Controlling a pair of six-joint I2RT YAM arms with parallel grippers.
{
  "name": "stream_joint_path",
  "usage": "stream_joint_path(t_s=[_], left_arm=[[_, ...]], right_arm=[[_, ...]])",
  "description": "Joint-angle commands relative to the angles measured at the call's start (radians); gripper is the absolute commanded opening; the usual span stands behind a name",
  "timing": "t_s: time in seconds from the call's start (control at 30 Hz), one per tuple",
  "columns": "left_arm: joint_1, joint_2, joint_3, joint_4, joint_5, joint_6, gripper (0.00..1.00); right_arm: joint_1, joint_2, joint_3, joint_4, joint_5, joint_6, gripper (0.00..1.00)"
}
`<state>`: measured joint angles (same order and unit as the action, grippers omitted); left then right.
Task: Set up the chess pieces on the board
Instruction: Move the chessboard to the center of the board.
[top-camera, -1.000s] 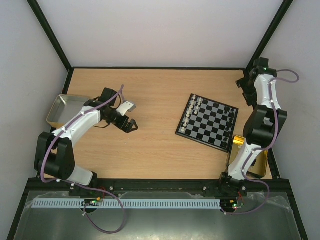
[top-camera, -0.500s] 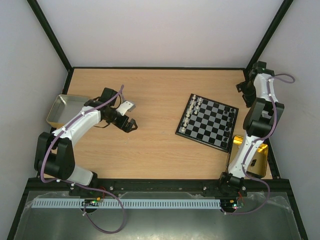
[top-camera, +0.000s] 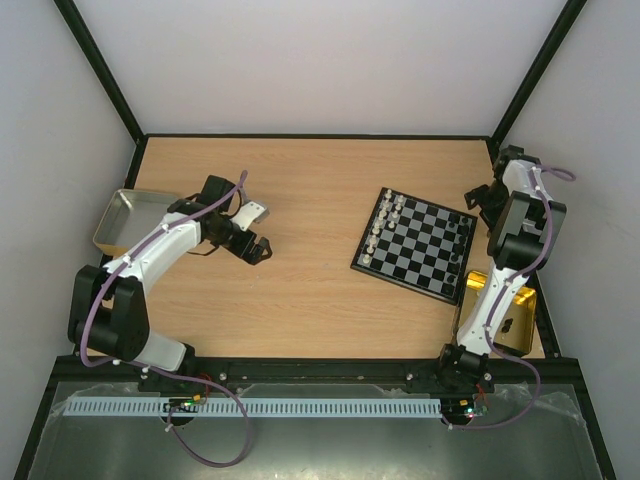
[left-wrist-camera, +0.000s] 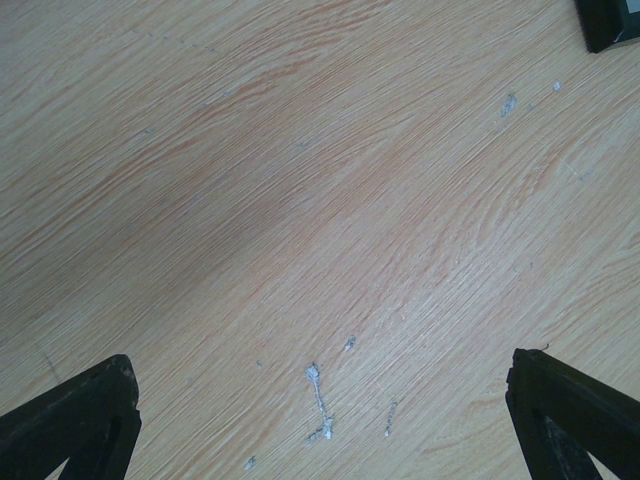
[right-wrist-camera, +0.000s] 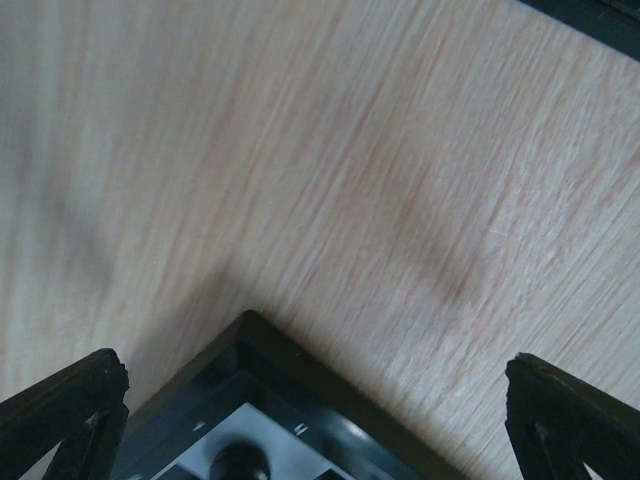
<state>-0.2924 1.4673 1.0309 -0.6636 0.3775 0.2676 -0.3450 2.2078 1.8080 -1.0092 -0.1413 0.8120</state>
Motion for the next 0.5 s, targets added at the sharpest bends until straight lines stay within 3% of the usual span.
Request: stream_joint_path(t_s=[0.0, 0.47], left_arm=[[-0.002, -0.031, -0.013, -0.007, -0.021, -0.004, 1.00], [-0.003, -0.040, -0.029, -0.006, -0.037, -0.001, 0.99]], right_arm=[[-0.018, 0.018, -0.019, -0.001, -0.011, -0.042, 0.98], [-0.042, 0.116, 0.062, -0.007, -0.090, -0.081, 0.98]])
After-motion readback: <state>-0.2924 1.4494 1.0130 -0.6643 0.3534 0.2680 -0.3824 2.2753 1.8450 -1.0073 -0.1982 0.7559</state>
